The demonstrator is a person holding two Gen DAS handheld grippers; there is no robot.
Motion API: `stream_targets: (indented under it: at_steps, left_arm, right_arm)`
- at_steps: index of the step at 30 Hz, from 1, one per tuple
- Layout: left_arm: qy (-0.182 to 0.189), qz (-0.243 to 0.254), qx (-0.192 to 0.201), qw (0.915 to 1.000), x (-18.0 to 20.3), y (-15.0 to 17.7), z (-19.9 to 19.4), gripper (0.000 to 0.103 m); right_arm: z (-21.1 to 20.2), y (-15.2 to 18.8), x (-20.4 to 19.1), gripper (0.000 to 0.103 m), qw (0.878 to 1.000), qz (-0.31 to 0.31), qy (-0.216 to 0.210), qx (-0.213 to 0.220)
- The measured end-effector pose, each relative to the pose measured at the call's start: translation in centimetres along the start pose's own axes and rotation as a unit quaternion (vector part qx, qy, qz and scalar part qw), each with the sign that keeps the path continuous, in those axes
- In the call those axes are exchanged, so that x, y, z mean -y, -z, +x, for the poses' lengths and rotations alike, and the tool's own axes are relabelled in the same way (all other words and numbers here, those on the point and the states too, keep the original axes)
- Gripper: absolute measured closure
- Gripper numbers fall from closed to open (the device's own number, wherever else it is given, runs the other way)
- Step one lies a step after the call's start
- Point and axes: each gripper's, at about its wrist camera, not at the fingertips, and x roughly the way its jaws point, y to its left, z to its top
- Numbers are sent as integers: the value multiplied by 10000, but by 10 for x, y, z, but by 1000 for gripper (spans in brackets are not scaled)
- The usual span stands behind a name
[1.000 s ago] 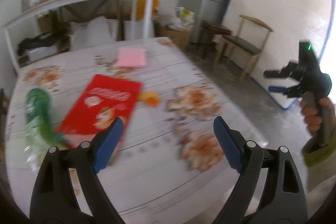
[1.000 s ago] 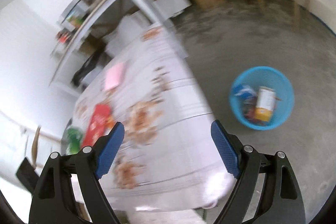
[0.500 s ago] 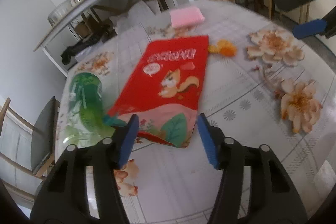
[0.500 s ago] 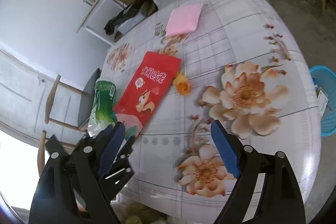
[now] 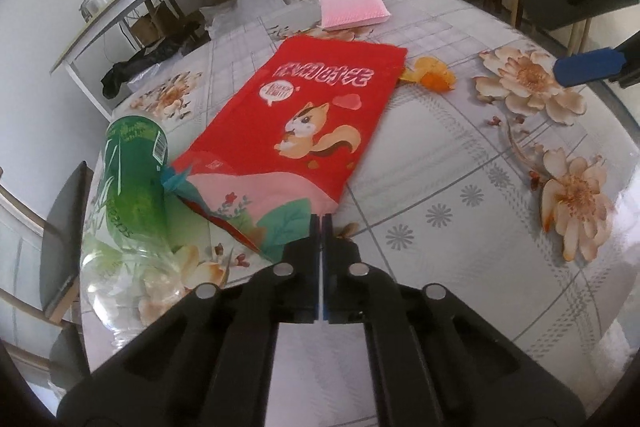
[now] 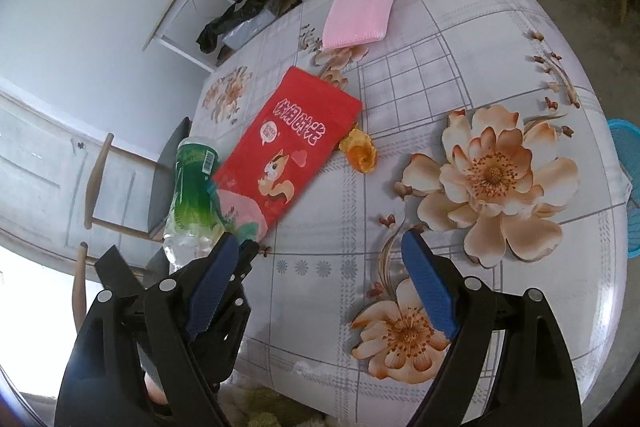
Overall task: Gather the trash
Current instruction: 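Grasp the red snack bag's edge with the left tool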
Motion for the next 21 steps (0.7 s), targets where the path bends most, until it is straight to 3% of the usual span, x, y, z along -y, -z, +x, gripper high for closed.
stream_targets:
  at_steps: [7, 10, 13, 18, 21]
  left_arm:
    - [413, -267, 58, 9988, 0, 0, -9, 103]
    - [1076, -567, 13, 9926, -1, 0, -15, 103]
    - [1425, -601, 79, 9879, 5, 2, -22, 103]
    - [1103, -465, 256, 9925, 8, 0, -23, 103]
    - [916, -574, 272, 9938, 1, -4, -16, 103]
  right_arm:
    - [19, -26, -13, 30, 9926, -826, 837, 300]
    - [45, -42, -14, 37, 9849, -1215, 1220, 202]
    - [65, -50, -15, 44, 9802, -1448, 1350, 35]
    - [90, -51, -18, 61, 9670, -1872, 1722, -112]
    - [92, -51, -19, 72, 9661, -1927, 1710, -143]
